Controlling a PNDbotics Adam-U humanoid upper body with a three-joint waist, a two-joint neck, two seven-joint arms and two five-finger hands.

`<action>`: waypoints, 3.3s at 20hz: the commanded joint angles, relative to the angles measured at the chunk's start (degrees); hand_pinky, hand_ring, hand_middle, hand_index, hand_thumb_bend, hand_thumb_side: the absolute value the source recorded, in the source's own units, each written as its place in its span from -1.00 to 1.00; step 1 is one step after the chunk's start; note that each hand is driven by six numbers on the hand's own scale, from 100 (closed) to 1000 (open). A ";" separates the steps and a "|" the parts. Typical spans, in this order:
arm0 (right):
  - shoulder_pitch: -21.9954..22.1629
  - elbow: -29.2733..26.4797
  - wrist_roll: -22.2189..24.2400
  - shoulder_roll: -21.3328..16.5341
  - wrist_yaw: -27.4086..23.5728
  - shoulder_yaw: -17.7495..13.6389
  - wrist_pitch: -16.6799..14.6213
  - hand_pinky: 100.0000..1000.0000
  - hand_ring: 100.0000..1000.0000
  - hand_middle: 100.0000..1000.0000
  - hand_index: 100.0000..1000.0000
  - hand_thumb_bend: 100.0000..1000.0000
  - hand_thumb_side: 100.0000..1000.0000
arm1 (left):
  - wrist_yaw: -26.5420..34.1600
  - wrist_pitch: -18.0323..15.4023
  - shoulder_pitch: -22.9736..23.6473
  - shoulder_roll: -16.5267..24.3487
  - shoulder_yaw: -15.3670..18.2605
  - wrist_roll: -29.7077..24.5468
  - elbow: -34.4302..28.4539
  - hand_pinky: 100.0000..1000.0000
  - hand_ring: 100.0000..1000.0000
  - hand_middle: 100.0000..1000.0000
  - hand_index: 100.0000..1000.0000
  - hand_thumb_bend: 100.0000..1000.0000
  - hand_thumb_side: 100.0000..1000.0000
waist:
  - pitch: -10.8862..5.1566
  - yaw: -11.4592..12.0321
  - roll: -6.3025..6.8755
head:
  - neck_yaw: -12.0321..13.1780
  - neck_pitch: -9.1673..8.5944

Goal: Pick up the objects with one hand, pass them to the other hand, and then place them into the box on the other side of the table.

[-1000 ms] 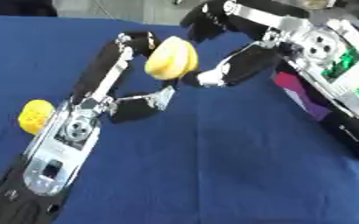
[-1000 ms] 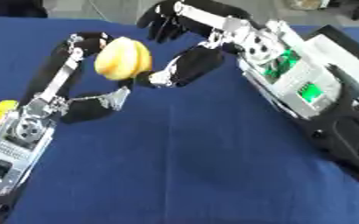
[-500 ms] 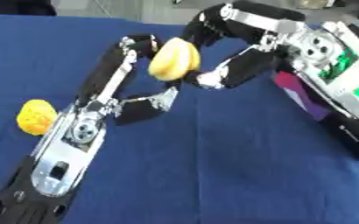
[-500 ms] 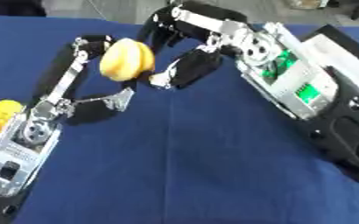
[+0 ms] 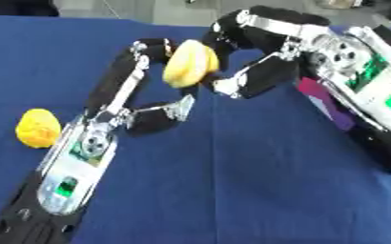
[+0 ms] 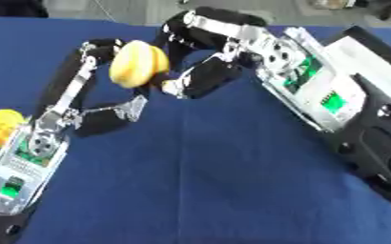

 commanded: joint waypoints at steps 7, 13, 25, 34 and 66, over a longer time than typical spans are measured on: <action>-0.08 -0.68 1.45 -1.38 -1.37 -1.15 -0.53 0.51 0.06 -0.71 -0.04 -0.47 -1.00 | 0.48 -0.18 -1.17 -0.82 -0.09 0.79 -0.20 0.28 0.03 0.01 0.21 -1.00 -1.00 | -0.44 -0.22 -0.87 | -0.15 -0.56; 0.28 -2.10 0.54 -2.05 -3.91 -1.90 0.65 0.50 0.04 -0.73 -0.06 -0.39 -1.00 | 0.59 1.13 -1.02 -0.73 0.12 1.26 0.43 0.33 0.12 0.15 0.40 -0.16 -1.00 | -0.67 -0.46 -0.64 | -0.30 -0.54; 1.21 -4.43 -1.51 -3.28 -6.78 -2.84 1.86 0.49 0.02 -0.74 -0.07 -0.26 -1.00 | -1.62 2.02 -0.71 -0.64 0.41 3.02 0.86 0.36 0.20 0.27 0.53 0.74 -0.56 | -0.80 -1.01 -0.08 | -0.46 -0.40; 2.36 -4.48 -2.35 -4.58 -7.28 -4.04 0.75 0.49 0.02 -0.74 -0.07 -0.24 -1.00 | -3.41 4.25 0.53 0.64 1.35 4.73 2.19 0.36 0.21 0.28 0.54 0.82 -0.50 | -1.19 -1.90 0.22 | -0.38 -0.04; 34.38 2.77 -31.36 -23.14 -19.18 -30.19 -6.89 0.49 0.03 -0.70 -0.04 -0.20 -1.00 | 1.91 12.11 10.70 20.01 11.02 8.45 -7.40 0.38 0.24 0.28 0.51 0.79 -0.37 | -1.54 -5.03 3.95 | -4.45 -0.55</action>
